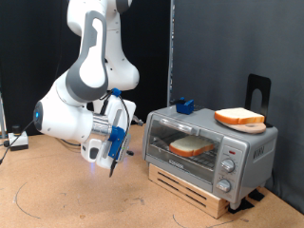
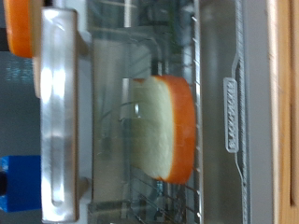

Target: Make a piece of toast with the oven

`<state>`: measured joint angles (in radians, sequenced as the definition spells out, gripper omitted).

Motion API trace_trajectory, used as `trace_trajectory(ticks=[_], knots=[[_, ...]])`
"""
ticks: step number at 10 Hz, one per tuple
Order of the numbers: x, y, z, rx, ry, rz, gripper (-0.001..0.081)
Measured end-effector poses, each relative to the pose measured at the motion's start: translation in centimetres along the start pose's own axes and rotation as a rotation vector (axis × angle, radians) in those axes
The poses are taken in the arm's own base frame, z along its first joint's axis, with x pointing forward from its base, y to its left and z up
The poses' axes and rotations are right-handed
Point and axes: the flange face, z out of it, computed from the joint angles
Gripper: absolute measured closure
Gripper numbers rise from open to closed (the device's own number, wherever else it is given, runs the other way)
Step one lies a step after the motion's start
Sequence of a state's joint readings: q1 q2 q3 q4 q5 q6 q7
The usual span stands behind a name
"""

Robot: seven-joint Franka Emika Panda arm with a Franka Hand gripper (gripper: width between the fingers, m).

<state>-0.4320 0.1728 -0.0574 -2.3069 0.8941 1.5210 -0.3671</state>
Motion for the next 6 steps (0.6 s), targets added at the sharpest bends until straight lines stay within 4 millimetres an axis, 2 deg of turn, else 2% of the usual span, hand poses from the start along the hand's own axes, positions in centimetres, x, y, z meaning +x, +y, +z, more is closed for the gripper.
trace_trajectory(ticks=[2,3,4,5,6], knots=[[2.2,-1.2,0.0,0.013,-0.088,-0.053,-0.0001],[3.5,-1.5,-0.1,0.007,-0.091,-0.071,-0.0001],[5.2,-2.0,-0.4,0.01,-0.013,-0.083,-0.0001],[6.0,-2.3,-0.4,0.002,0.038,-0.088,-0.0001],[5.7,-2.3,-0.2,0.008,0.016,-0.086,-0.0001]])
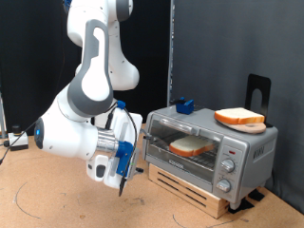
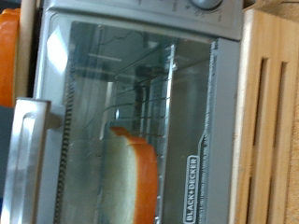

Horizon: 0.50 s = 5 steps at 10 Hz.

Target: Make a piece of toast with the oven

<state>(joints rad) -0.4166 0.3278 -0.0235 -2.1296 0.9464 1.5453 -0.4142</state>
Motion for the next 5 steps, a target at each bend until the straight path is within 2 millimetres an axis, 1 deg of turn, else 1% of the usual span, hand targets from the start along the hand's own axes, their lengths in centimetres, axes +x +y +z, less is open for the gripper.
trace_trajectory(ticks=[1,2,5], knots=[[-0.8,-0.2,0.2,0.016,-0.098,0.019,-0.0001],[-0.7,-0.6,-0.1,0.049,-0.169,0.016,-0.0001],[2.9,-1.4,-0.2,0.067,-0.238,-0.041,-0.0001]])
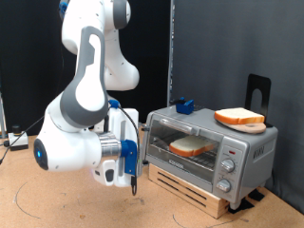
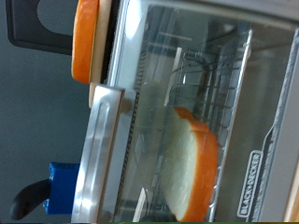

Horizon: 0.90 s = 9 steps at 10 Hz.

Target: Make a piece of toast with the oven

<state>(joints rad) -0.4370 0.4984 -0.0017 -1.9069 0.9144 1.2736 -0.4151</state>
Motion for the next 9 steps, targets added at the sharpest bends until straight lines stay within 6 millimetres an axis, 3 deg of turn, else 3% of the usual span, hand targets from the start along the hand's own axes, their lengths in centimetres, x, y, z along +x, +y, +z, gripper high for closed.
trace_trajectory(ticks=[3,6,9], knots=[[3.5,-0.5,-0.4,0.011,0.001,-0.032,-0.0001],[4.3,-0.9,-0.5,0.049,0.018,-0.05,-0.0001],[7.9,-1.3,0.1,0.031,0.023,-0.082,-0.0001]])
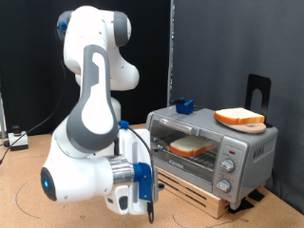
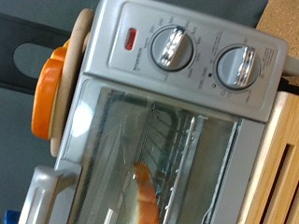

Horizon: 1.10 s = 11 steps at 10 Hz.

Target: Make a piece of toast with the oven

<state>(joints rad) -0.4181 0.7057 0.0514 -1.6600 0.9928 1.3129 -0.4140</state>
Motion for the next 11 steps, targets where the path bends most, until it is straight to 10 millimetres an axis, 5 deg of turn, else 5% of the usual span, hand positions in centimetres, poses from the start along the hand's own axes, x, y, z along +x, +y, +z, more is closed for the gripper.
trace_trajectory(ticks=[3,7,11], knots=[[3.4,0.0,1.5,-0.02,-0.019,0.017,-0.0001],[4.2,1.1,1.5,0.062,0.092,0.084,-0.0001],[4.4,2.1,7.0,0.049,-0.006,0.128,-0.0001]])
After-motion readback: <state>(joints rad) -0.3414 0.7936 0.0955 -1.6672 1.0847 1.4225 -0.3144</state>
